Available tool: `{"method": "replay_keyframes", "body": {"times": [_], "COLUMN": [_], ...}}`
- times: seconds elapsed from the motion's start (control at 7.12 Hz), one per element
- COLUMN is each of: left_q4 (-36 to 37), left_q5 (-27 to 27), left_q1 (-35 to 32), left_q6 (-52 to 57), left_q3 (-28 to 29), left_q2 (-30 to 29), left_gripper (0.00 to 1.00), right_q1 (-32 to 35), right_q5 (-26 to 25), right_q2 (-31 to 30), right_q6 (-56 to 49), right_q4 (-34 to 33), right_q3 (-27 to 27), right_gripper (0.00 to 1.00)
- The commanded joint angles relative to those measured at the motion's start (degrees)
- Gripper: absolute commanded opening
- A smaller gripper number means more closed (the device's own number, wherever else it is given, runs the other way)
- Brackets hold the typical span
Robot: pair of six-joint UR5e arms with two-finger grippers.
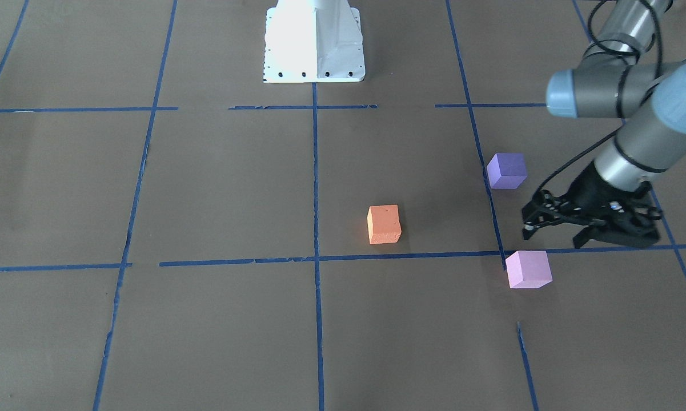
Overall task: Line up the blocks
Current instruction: 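Move the left gripper over the orange cube and lower onto it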
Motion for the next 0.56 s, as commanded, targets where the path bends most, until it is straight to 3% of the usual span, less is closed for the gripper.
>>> {"method": "replay_keyframes", "body": {"times": [0.0,0.42], "left_q4": [0.2,3.0], "left_q5": [4.0,8.3], "left_q1": [9.4,15.6], "left_q6": [-12.6,-20.5], "left_q3": [5.5,9.8], "left_q2": [-8.5,-14.4], "left_gripper": [1.00,1.00], "right_q1": [0.0,0.0], "right_q5": [0.0,0.0], "right_q2": [0.0,0.0], "right_q6": [0.0,0.0], "right_q4": [0.0,0.0], "right_q3": [0.0,0.0], "right_gripper": [1.00,1.00]}}
